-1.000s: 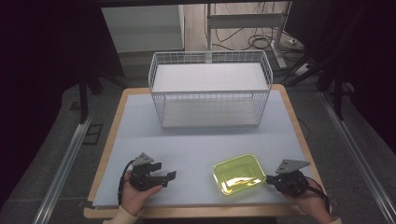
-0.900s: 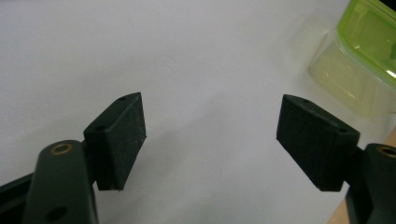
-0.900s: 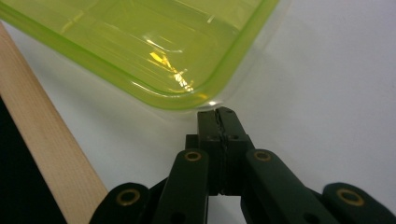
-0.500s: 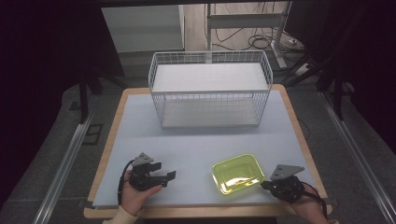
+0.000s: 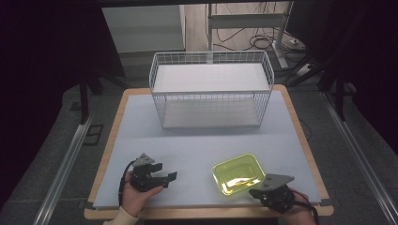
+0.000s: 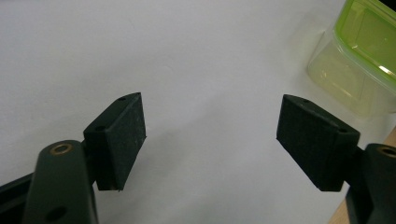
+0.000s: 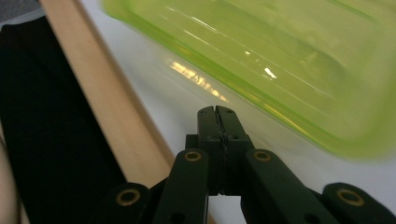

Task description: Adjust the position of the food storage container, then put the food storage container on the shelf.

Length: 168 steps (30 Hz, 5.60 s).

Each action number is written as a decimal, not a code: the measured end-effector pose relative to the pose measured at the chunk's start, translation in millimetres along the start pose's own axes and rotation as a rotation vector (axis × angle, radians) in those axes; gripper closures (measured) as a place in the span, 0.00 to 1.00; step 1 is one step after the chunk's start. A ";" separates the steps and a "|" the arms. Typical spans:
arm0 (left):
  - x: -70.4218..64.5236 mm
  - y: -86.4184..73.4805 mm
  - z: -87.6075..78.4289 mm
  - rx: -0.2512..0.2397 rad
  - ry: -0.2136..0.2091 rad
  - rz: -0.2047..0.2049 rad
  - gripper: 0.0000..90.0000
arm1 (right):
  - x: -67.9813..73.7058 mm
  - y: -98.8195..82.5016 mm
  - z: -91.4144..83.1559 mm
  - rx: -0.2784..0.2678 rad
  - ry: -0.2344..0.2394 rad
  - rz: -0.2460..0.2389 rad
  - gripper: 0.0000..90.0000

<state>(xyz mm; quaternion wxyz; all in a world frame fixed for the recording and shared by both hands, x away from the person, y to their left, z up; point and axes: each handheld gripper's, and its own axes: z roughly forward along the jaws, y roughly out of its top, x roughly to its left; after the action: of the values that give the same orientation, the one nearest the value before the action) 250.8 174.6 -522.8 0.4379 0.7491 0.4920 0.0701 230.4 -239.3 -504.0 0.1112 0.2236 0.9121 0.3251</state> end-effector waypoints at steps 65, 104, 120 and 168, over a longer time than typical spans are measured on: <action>-0.7 -1.5 3.1 0.018 -0.007 0.010 0.26 | -49.0 -1.7 -19.5 -0.066 -0.203 0.200 1.00; -0.5 -0.5 1.1 0.015 -0.008 0.007 0.26 | -39.2 20.1 -1.3 -0.024 -0.214 0.183 1.00; 0.9 -0.4 -0.1 0.009 -0.009 0.004 0.26 | -23.9 43.4 21.9 -0.041 -0.173 0.134 1.00; -3.4 18.0 13.7 0.073 -0.265 -0.217 0.32 | -59.0 40.1 21.1 -0.248 0.157 0.504 0.49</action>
<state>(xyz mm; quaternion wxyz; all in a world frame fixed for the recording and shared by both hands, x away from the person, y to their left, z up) 268.6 161.5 -517.0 0.4763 0.7099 0.5101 -0.0947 302.9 -228.6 -490.9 -0.0173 0.4019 0.7869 0.4679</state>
